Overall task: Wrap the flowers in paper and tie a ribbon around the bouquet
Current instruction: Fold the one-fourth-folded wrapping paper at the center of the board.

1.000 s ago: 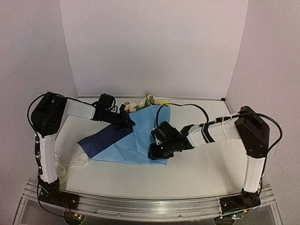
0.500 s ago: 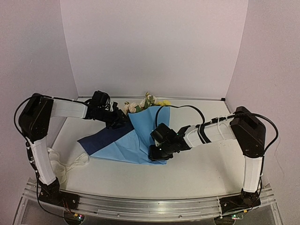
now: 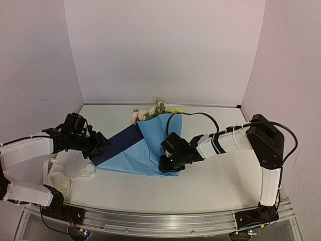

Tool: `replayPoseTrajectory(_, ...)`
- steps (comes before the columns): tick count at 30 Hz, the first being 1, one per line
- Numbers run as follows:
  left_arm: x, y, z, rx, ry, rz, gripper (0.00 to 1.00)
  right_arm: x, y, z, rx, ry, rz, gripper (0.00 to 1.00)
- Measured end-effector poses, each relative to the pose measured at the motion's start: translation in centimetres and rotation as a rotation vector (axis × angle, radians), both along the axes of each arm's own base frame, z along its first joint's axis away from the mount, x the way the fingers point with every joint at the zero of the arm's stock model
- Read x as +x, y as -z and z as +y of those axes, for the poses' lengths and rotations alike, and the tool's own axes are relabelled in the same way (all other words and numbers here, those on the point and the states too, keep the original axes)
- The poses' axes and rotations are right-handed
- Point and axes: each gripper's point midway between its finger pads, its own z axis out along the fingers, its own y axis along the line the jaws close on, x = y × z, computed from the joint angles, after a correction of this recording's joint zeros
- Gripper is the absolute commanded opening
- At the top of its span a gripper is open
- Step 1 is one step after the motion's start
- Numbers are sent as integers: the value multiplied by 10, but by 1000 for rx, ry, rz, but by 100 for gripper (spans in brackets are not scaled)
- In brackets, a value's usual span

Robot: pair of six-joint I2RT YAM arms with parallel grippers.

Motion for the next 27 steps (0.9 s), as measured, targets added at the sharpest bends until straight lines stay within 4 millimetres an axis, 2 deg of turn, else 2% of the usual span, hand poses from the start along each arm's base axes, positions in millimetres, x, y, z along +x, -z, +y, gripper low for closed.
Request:
replayPoseTrajectory(3, -30, 23, 15, 11, -34, 76, 60, -1, 0, 0, -3, -1, -5, 34)
replayPoseTrajectory(6, -50, 34, 25, 2, -64, 112, 57, -2, 0, 1, -6, -2, -9, 34)
replayPoseTrajectory(12, -66, 52, 30, -39, -102, 164, 56, -3, 0, 2, -8, -1, -12, 34)
replayPoseTrajectory(19, -70, 74, 24, -116, -126, 199, 53, -6, 0, 4, -5, 7, -8, 34)
replayPoseTrajectory(27, -59, 100, 16, -193, -160, 186, 36, -9, -1, 6, 3, 18, 0, 34)
